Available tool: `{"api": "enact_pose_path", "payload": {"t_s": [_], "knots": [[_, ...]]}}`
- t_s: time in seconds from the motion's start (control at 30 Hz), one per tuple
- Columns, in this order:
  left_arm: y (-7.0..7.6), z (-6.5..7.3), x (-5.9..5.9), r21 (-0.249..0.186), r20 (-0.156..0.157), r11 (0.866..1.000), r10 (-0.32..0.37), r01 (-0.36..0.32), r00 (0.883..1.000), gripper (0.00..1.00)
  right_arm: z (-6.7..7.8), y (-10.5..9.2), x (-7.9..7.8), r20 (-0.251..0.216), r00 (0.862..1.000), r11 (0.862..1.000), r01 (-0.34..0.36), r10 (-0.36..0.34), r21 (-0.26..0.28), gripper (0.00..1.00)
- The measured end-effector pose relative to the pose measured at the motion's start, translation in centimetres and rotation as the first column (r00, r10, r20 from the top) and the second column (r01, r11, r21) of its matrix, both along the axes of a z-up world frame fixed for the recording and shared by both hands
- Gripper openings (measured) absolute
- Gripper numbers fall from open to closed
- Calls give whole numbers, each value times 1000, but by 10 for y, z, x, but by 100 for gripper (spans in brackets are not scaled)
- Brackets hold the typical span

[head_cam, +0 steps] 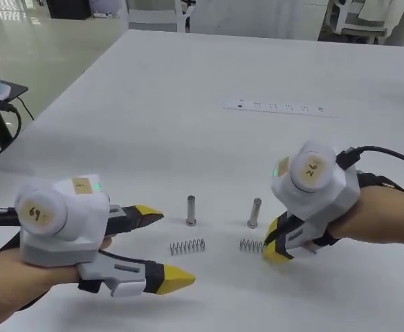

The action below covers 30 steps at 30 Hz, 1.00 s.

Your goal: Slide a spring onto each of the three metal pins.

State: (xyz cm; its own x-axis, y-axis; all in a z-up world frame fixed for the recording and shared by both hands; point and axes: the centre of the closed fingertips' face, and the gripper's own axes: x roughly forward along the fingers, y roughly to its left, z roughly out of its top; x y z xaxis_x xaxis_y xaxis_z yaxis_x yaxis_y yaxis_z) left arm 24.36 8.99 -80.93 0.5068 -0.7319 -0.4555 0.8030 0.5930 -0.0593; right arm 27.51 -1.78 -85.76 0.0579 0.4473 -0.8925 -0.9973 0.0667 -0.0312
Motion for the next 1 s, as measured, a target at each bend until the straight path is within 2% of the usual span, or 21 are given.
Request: {"api": "enact_pose_path", "payload": {"t_s": [0.57,1.0], "knots": [[-7,2,-5,11,-6,998,-54,54,999,61,21,5,-16,-20,999,1000,-24,25,18,8],[-16,14,-2,23,14,993,-117,116,993,49,32,16,-25,-13,997,997,-70,70,16,8]]}}
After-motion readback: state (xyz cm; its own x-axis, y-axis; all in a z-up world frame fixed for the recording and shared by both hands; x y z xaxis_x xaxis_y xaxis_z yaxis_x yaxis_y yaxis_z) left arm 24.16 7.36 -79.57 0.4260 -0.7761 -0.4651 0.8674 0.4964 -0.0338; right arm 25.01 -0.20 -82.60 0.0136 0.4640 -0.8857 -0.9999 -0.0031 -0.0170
